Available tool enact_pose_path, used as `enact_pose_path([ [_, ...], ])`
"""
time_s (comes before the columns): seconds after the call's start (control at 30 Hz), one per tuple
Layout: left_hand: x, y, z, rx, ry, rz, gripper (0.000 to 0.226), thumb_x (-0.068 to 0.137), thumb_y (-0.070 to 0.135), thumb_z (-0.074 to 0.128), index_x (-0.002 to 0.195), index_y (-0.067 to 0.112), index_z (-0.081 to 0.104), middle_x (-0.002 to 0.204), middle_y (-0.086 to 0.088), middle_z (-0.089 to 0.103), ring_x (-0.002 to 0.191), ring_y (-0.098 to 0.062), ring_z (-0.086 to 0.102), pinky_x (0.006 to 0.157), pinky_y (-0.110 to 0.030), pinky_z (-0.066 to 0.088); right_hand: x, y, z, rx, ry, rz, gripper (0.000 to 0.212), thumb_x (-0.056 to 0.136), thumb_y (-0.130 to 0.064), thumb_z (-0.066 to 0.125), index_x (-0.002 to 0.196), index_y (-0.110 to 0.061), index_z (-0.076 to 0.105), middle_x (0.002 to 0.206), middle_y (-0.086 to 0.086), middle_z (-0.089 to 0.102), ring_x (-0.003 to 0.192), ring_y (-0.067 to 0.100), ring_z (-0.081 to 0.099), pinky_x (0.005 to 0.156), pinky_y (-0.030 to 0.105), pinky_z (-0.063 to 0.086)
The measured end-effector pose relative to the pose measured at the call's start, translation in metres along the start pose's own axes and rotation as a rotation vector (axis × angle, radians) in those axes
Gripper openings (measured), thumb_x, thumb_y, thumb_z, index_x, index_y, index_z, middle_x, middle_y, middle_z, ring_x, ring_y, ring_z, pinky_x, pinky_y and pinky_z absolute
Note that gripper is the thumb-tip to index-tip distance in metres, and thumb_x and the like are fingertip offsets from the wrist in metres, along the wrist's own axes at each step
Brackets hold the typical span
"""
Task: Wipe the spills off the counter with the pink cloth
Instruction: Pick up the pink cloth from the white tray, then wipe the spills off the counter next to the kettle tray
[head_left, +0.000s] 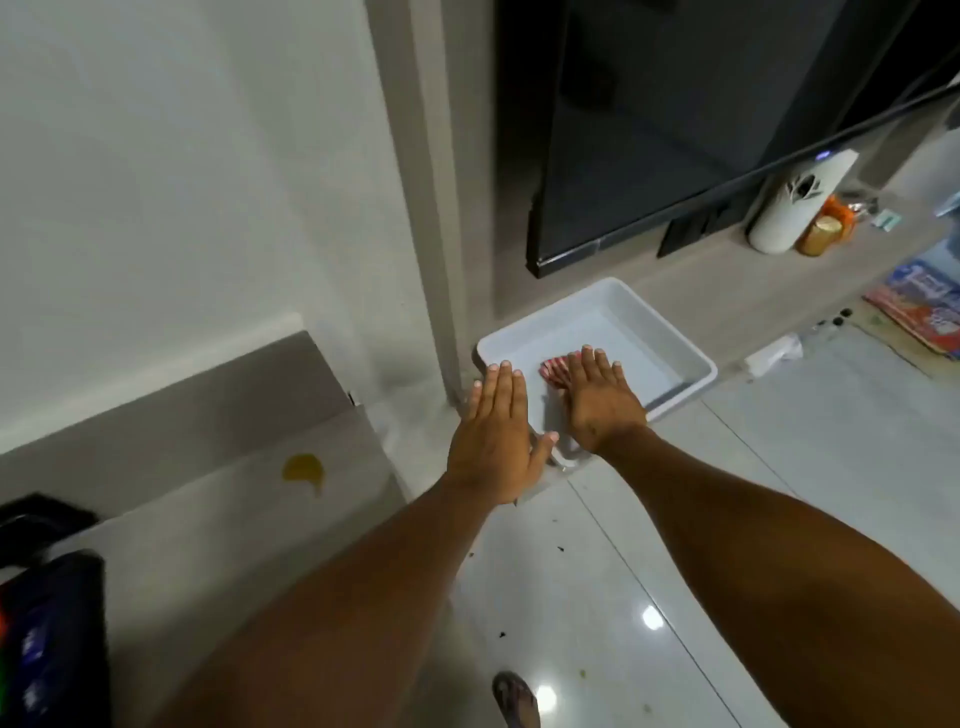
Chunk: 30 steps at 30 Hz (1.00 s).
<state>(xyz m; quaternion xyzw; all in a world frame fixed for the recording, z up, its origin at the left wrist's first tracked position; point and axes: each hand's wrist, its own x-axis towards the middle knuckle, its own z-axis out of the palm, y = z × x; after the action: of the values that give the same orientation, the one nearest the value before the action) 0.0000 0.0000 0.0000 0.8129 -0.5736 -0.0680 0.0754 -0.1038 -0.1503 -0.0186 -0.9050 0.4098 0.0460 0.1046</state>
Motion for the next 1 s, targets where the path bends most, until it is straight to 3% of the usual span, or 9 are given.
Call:
enact_pose_path([
  [0.27, 0.037, 0.006, 0.039, 0.017, -0.102, -0.029, 0.093, 0.1, 0.069, 0.028, 0.163, 0.01, -0.006, 0.174, -0.012, -0.007, 0.16, -0.029, -0.009, 0.131, -0.043, -0.002, 0.041, 0.004, 0.035, 0.098, -0.091, 0.121, 0.068, 0.102, -0.053, 0.025, 0.156, -0.022, -0.004, 0.164, 0.011, -0.015, 0.149, 0.035, -0.017, 0.119, 0.047, -0.007],
  [0.43, 0.043, -0.003, 0.047, 0.022, -0.115, -0.05, 0.091, 0.101, 0.069, 0.025, 0.163, 0.01, -0.007, 0.174, -0.012, -0.008, 0.159, -0.029, -0.011, 0.126, -0.04, -0.008, 0.053, -0.005, 0.046, 0.135, -0.102, 0.211, 0.06, 0.104, -0.041, 0.03, 0.154, -0.029, 0.0, 0.165, 0.009, -0.014, 0.149, 0.037, -0.017, 0.116, 0.053, -0.009],
  [0.6, 0.033, -0.007, 0.042, 0.016, -0.082, -0.048, 0.09, 0.103, 0.065, 0.028, 0.163, 0.006, -0.003, 0.174, -0.015, -0.005, 0.16, -0.03, -0.01, 0.124, -0.039, -0.013, 0.051, -0.003, 0.034, 0.148, -0.076, 0.166, 0.057, 0.103, -0.037, 0.037, 0.153, -0.025, 0.013, 0.166, 0.01, 0.002, 0.15, 0.04, 0.0, 0.118, 0.057, 0.01],
  [0.73, 0.01, -0.012, 0.026, -0.011, -0.065, -0.05, 0.09, 0.103, 0.065, 0.029, 0.162, 0.003, 0.0, 0.173, -0.017, -0.002, 0.16, -0.031, -0.007, 0.13, -0.043, -0.005, 0.029, -0.013, 0.009, 0.257, -0.059, 0.14, 0.069, 0.1, -0.027, 0.051, 0.155, -0.034, 0.009, 0.166, 0.003, -0.005, 0.151, 0.035, -0.002, 0.118, 0.061, 0.012],
  [0.83, -0.018, -0.021, 0.011, -0.017, -0.06, -0.054, 0.091, 0.102, 0.066, 0.028, 0.163, 0.005, 0.0, 0.174, -0.016, -0.001, 0.161, -0.03, -0.006, 0.131, -0.044, -0.003, 0.004, -0.036, -0.016, 0.277, 0.037, 0.103, 0.082, 0.095, -0.006, 0.055, 0.155, -0.034, 0.006, 0.167, 0.0, -0.006, 0.152, 0.031, -0.004, 0.117, 0.063, 0.02],
  [1.0, -0.092, -0.042, -0.017, 0.002, -0.002, -0.083, 0.089, 0.103, 0.063, 0.028, 0.163, 0.003, 0.002, 0.173, -0.017, 0.0, 0.161, -0.029, -0.006, 0.129, -0.042, -0.007, -0.089, -0.102, -0.028, 0.256, 0.141, -0.07, 0.089, 0.092, 0.001, 0.06, 0.155, -0.034, 0.007, 0.167, -0.002, -0.005, 0.152, 0.028, -0.004, 0.117, 0.052, 0.023],
])
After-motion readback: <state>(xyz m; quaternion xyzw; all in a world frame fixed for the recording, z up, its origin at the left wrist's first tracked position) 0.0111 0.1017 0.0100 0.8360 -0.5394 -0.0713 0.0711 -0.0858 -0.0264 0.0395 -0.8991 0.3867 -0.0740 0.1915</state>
